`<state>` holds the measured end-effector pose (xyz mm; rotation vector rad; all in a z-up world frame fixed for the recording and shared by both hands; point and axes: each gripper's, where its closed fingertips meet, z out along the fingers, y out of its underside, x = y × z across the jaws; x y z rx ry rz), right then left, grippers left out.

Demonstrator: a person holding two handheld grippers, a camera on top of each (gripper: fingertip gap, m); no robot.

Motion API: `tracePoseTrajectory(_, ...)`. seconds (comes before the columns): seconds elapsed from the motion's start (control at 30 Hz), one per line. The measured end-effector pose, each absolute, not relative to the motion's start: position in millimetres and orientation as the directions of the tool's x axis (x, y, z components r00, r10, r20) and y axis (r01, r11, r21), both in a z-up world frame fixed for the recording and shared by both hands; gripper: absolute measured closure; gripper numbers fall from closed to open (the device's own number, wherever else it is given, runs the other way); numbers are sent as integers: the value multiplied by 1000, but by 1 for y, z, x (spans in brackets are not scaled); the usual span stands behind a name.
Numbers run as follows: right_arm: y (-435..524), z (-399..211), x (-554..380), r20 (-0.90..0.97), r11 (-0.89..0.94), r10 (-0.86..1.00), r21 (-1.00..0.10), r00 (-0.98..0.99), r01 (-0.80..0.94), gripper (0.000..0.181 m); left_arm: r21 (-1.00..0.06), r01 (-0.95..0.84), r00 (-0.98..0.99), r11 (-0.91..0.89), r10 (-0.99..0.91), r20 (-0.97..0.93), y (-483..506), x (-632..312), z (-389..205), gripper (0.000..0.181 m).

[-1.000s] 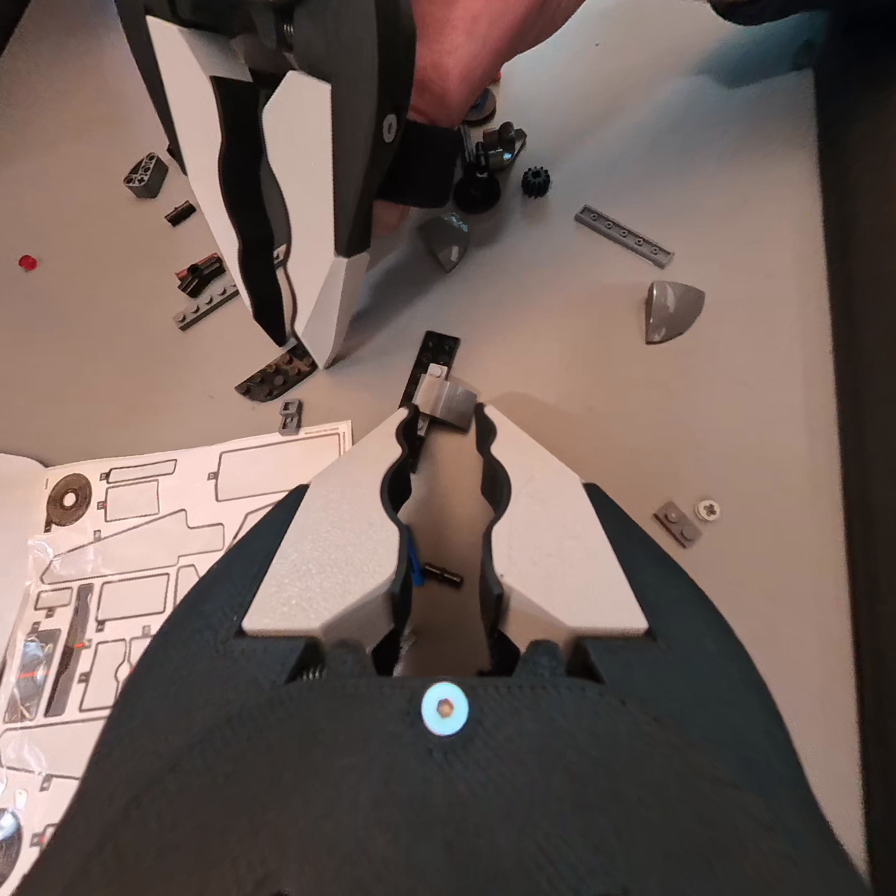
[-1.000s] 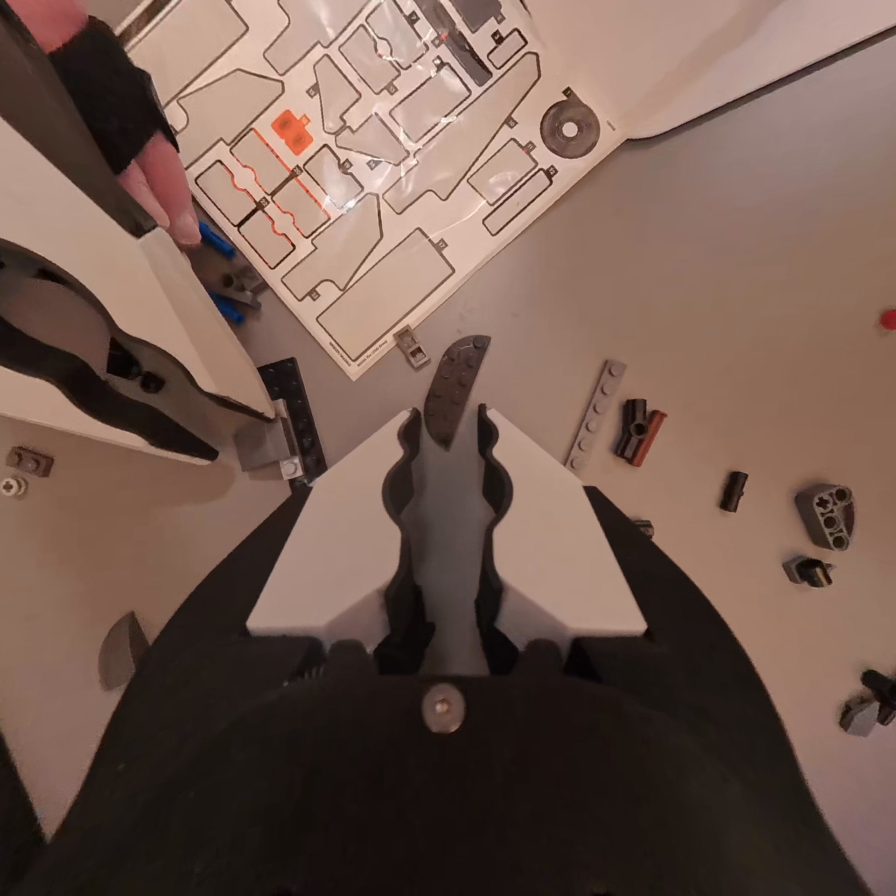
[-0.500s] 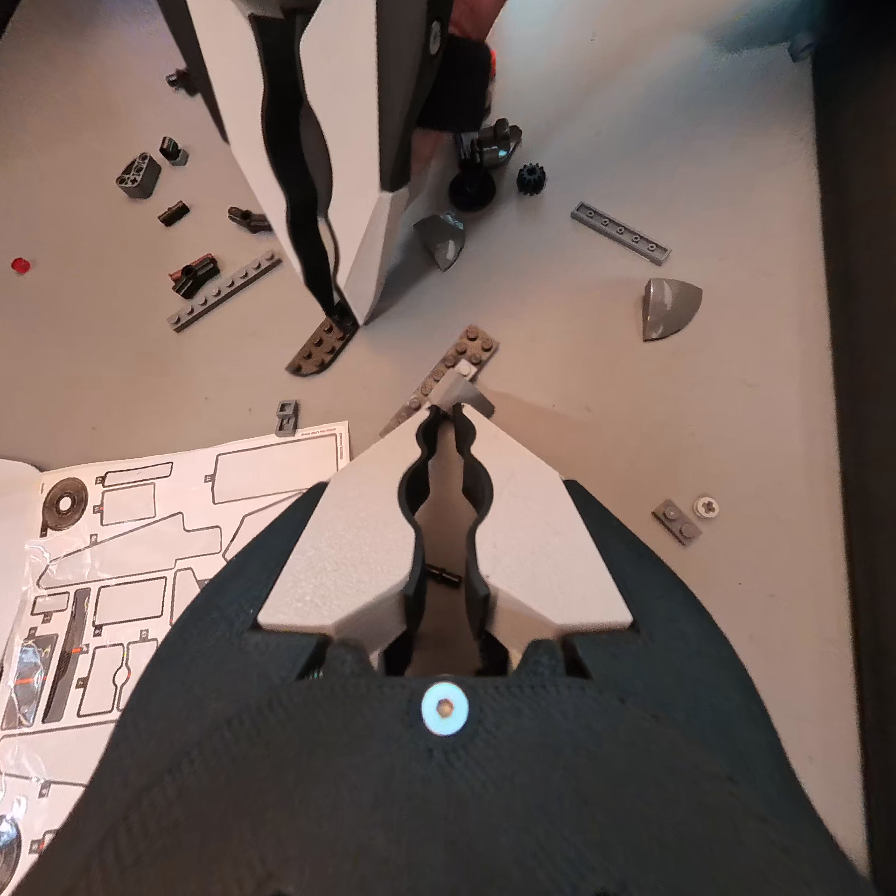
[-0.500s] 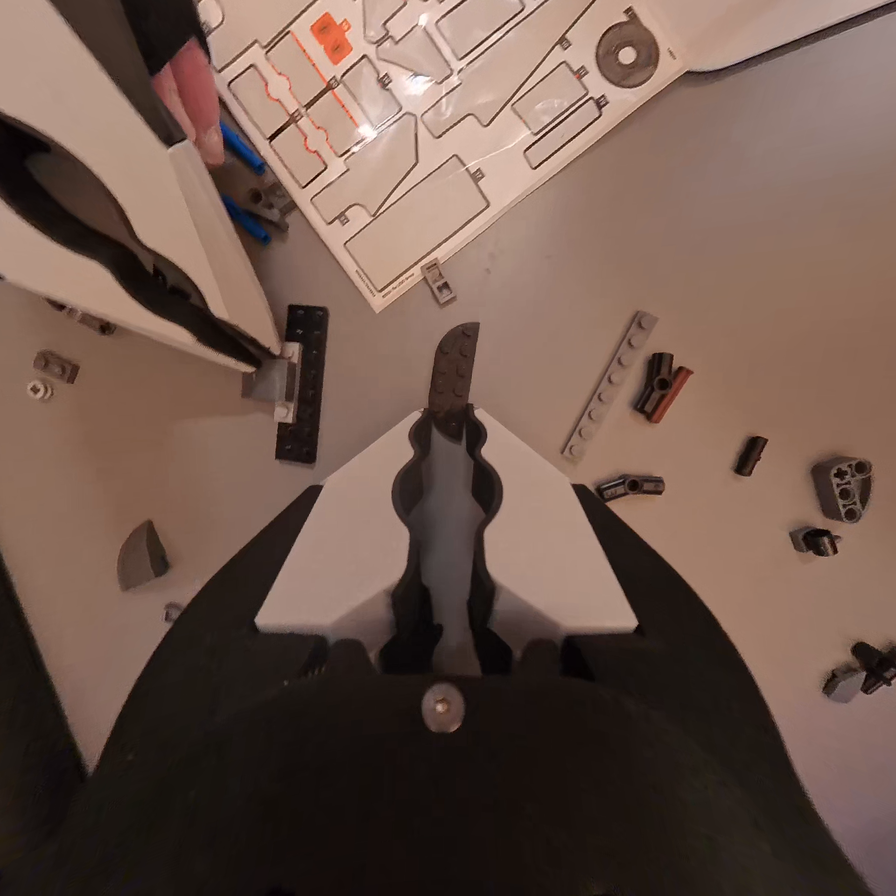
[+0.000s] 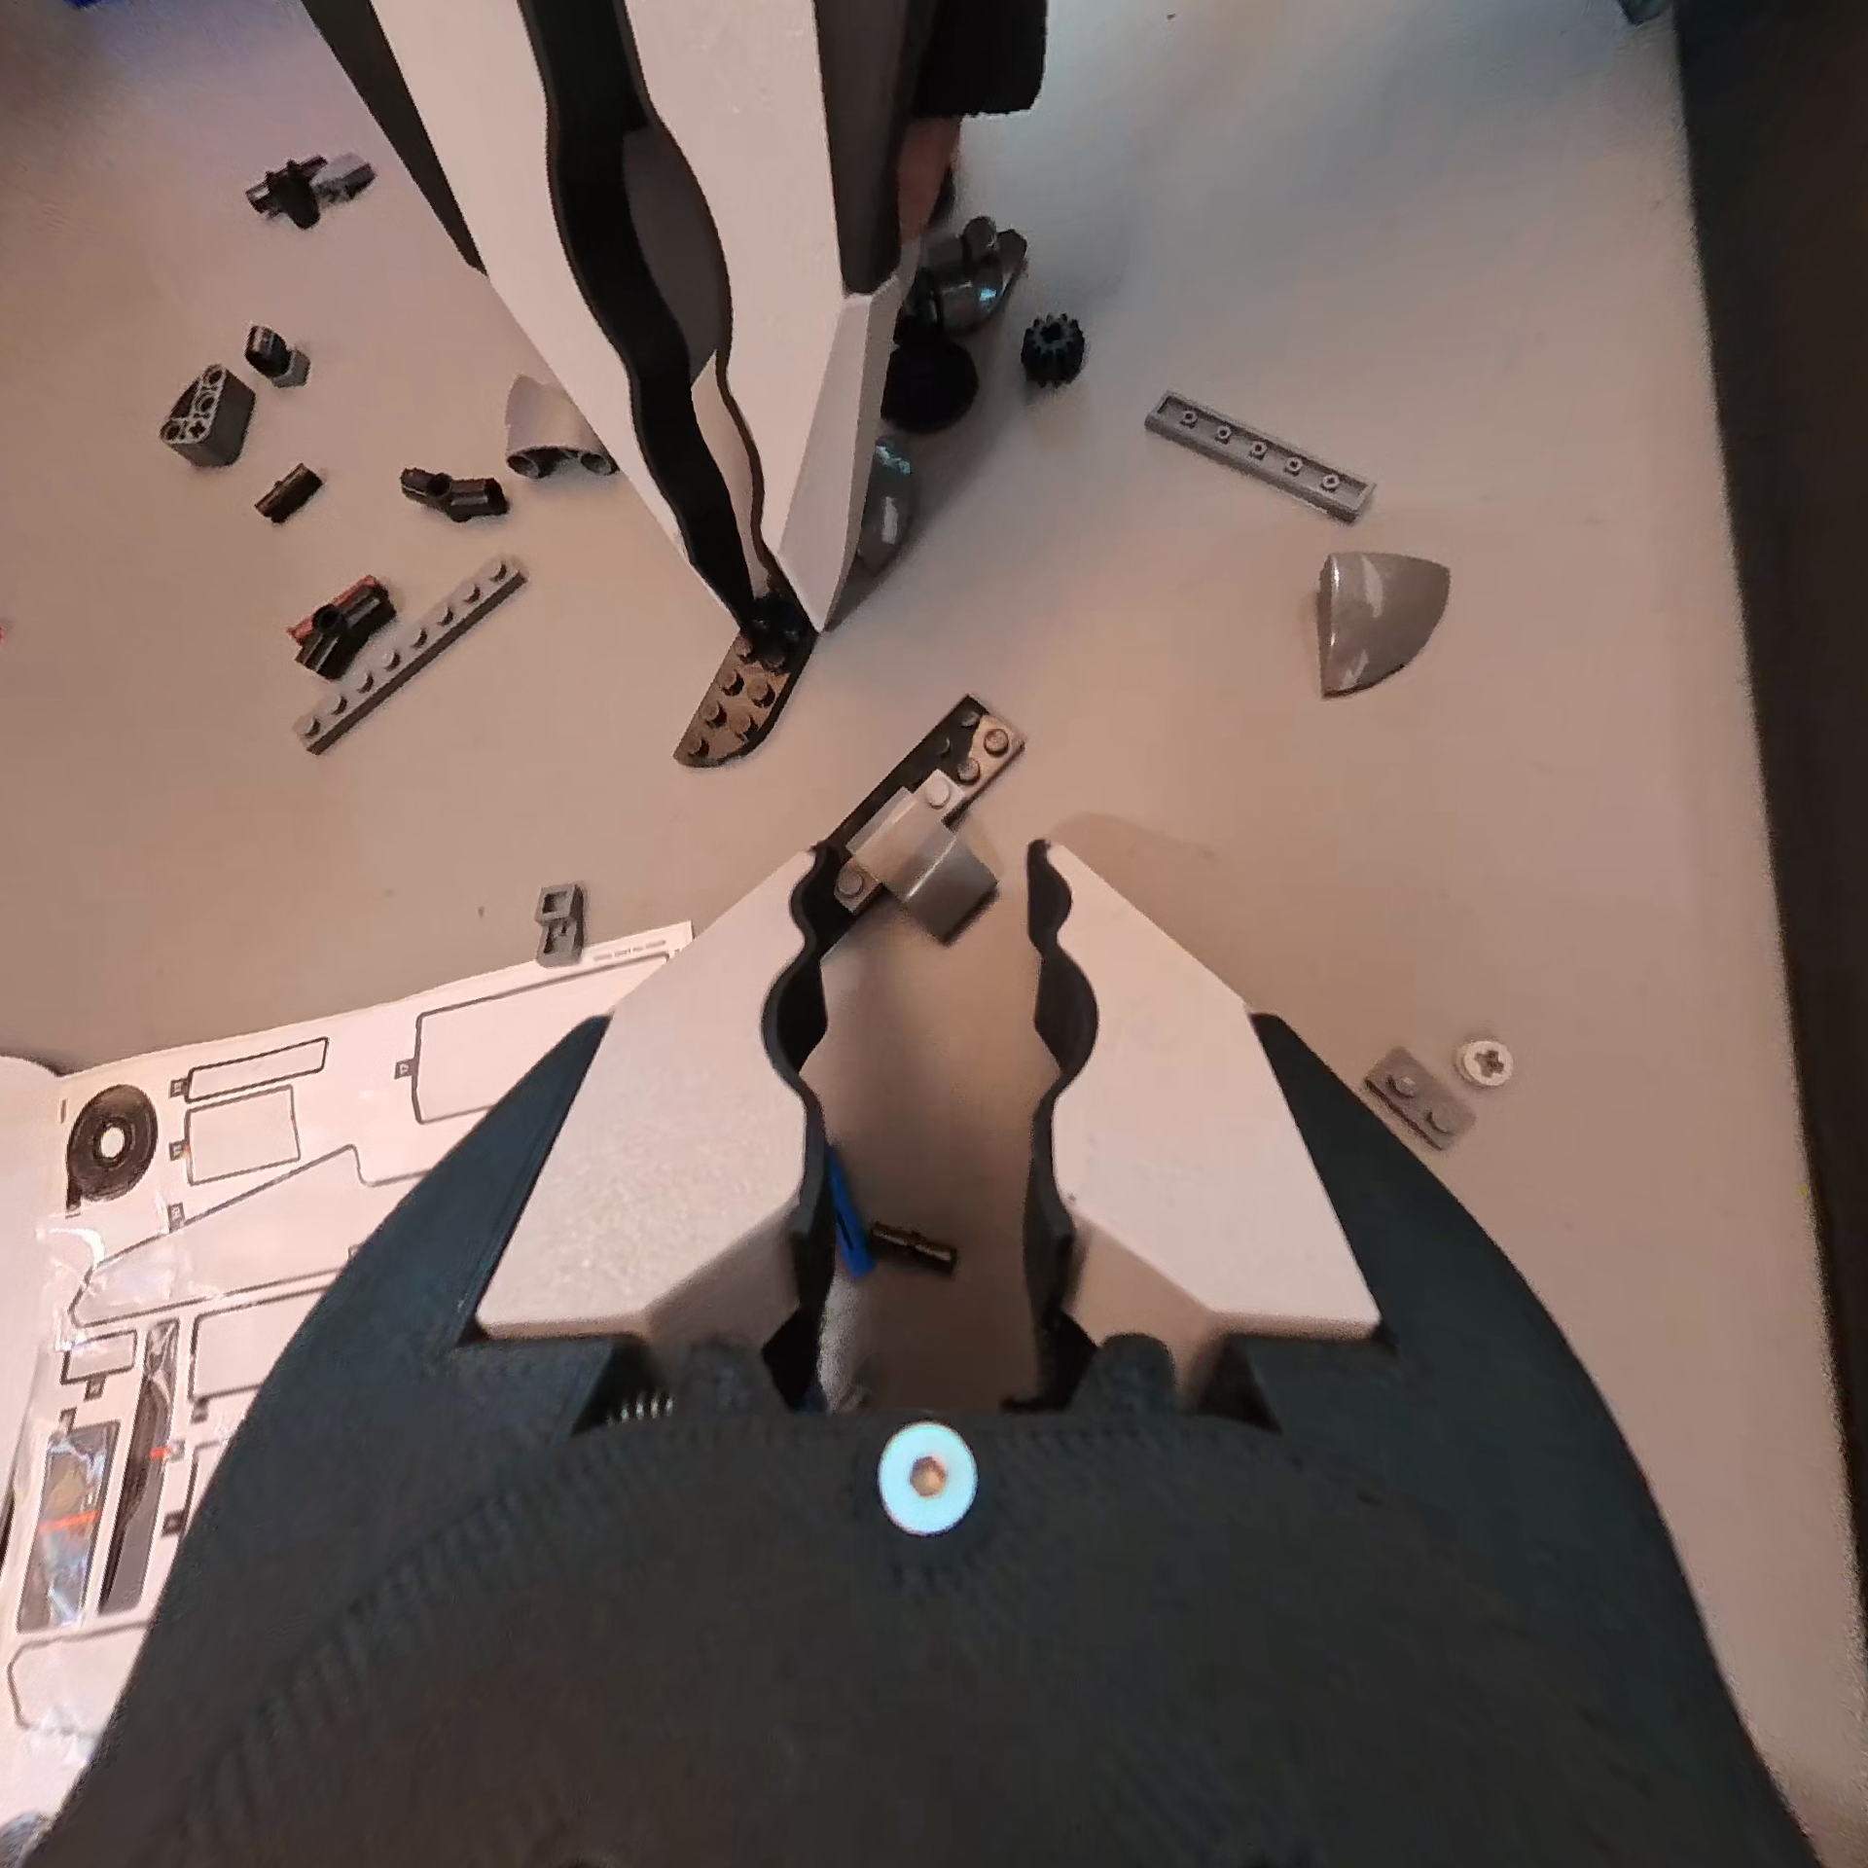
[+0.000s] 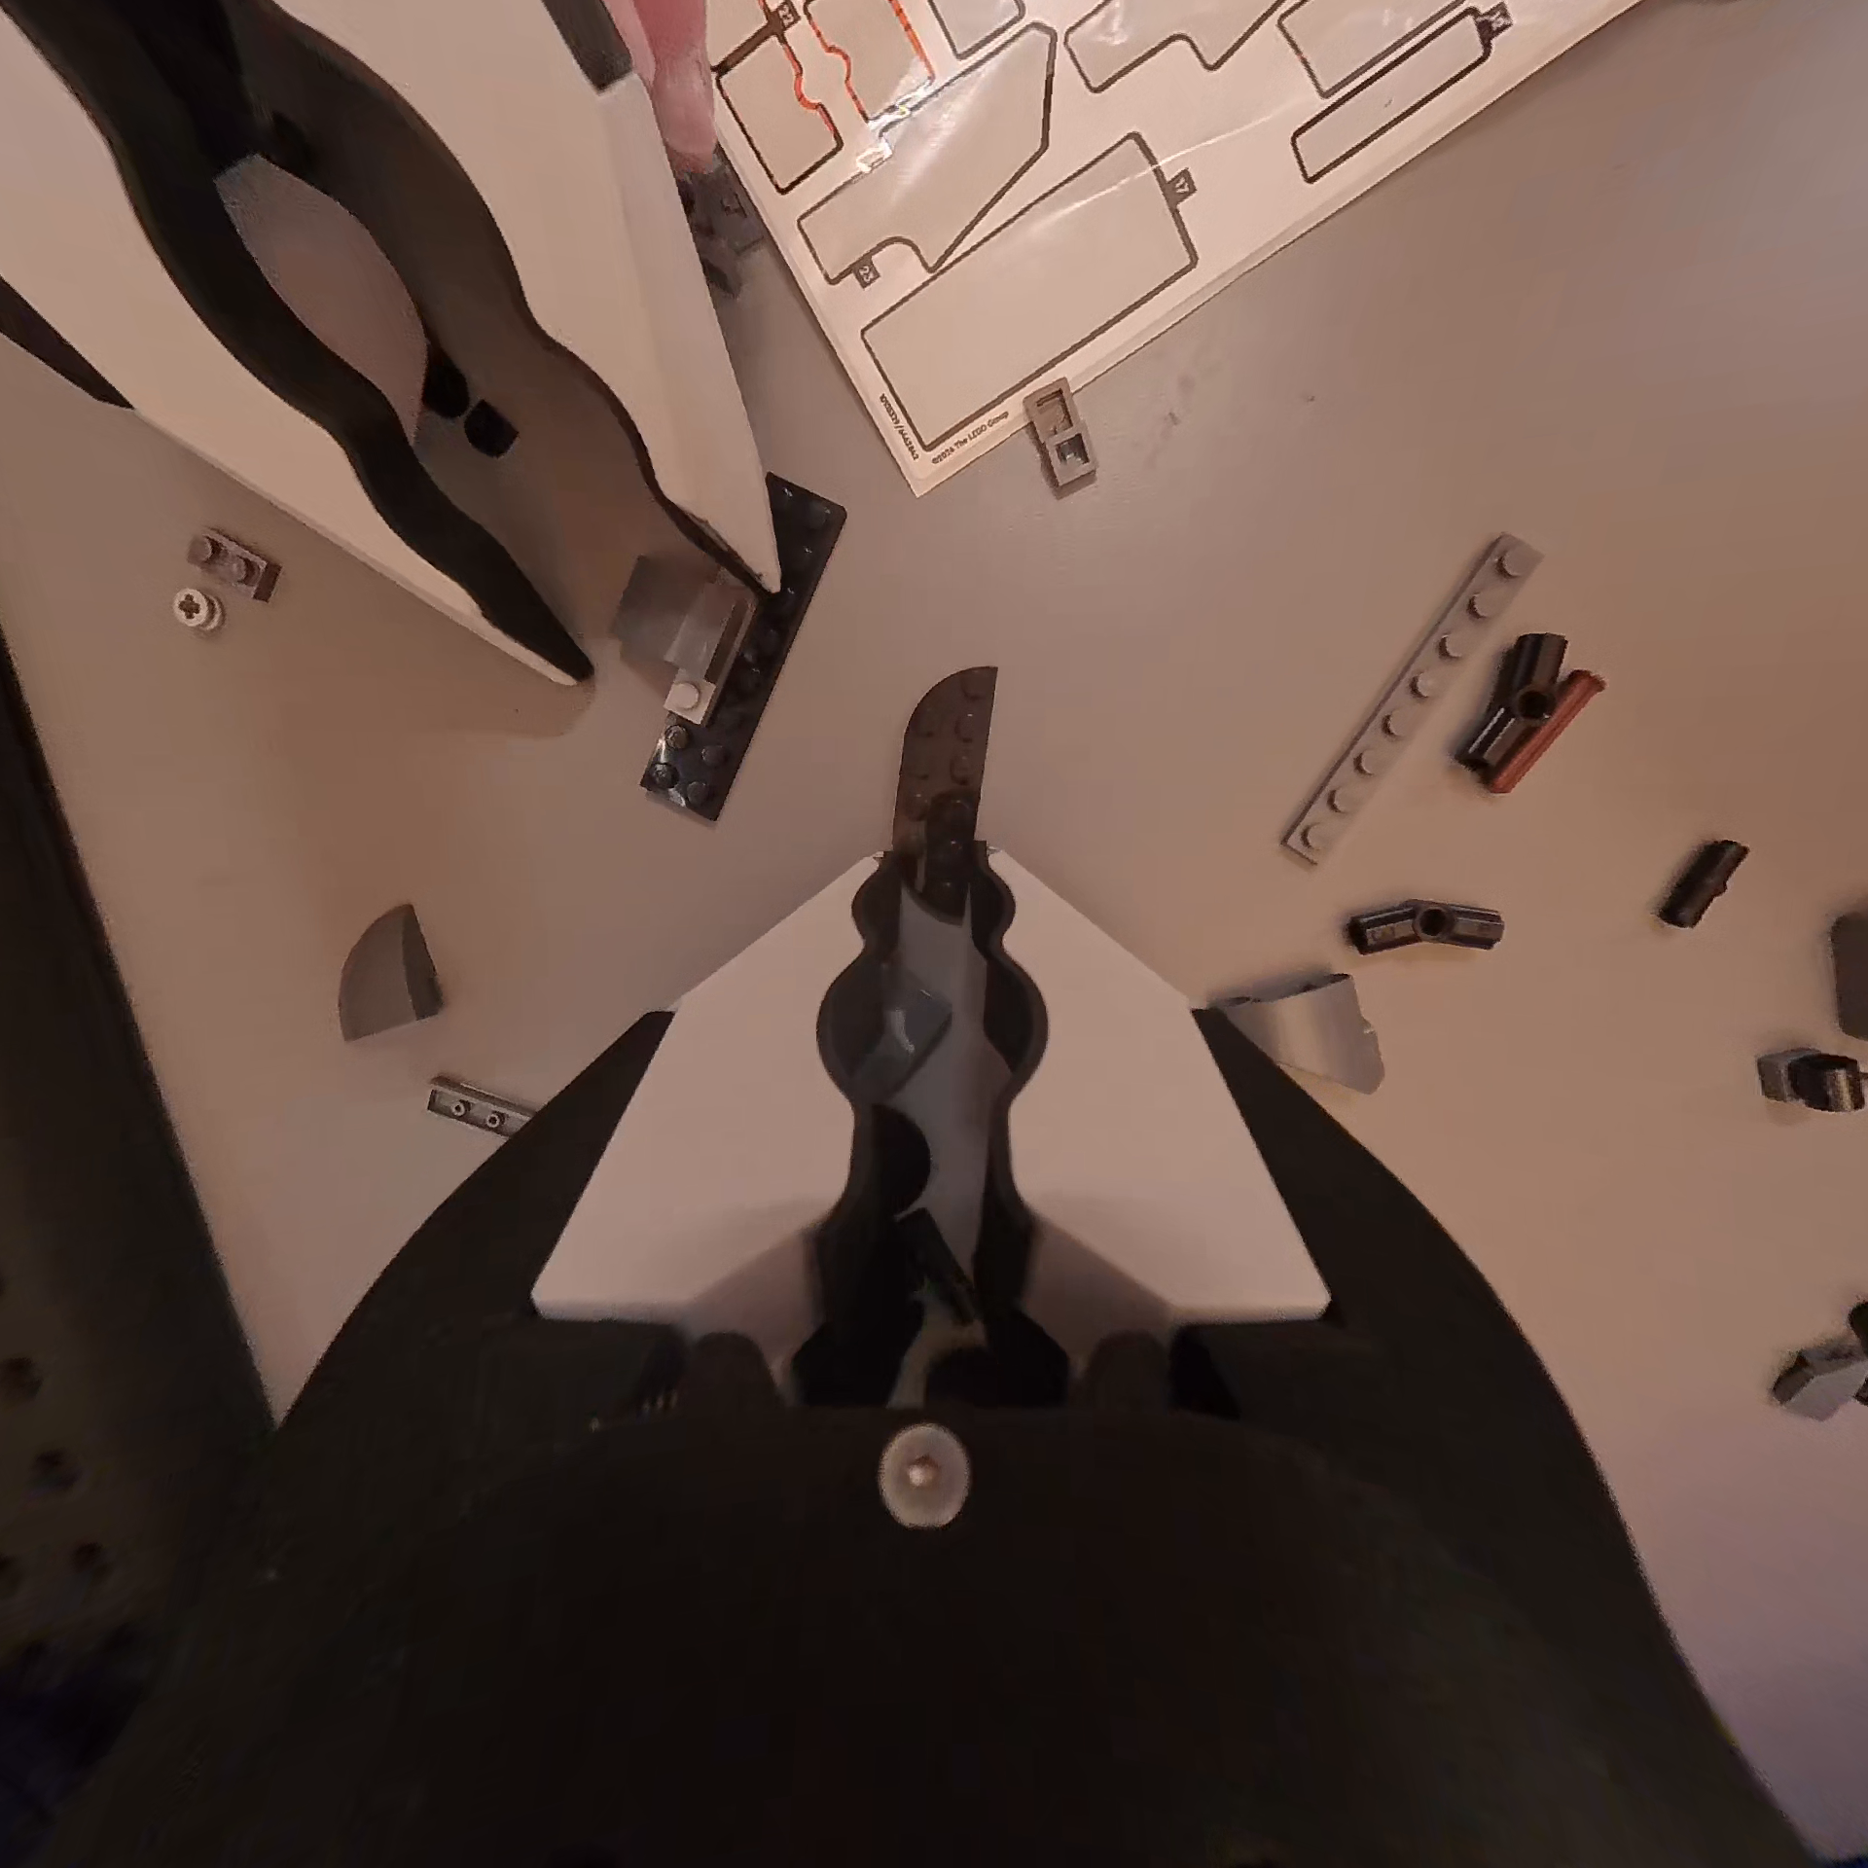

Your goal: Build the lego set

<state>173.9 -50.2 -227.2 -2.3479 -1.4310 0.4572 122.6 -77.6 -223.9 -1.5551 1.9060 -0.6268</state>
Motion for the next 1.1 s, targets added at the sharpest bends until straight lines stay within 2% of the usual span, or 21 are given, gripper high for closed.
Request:
tracePoseTrajectory(0.1,-50,-227,174,-91,-427,895,-459,437,779,169,-687,-696,-148,207,-978,-145,-80,124,-224,152)
tracePoseTrajectory(0.5,-55,-227,175,-102,-420,900,-460,423,782,169,-651,-733,-102,198,-978,-182,-72,120,-224,154)
tracePoseTrajectory(0.9,-70,-227,175,-135,-399,915,-443,381,803,169,-753,-652,30,84,-990,-137,-52,114,-197,154)
tracePoseTrajectory(1.1,-77,-227,161,-149,-363,931,-456,333,812,169,-768,-638,63,54,-991,-122,-48,114,-194,154)
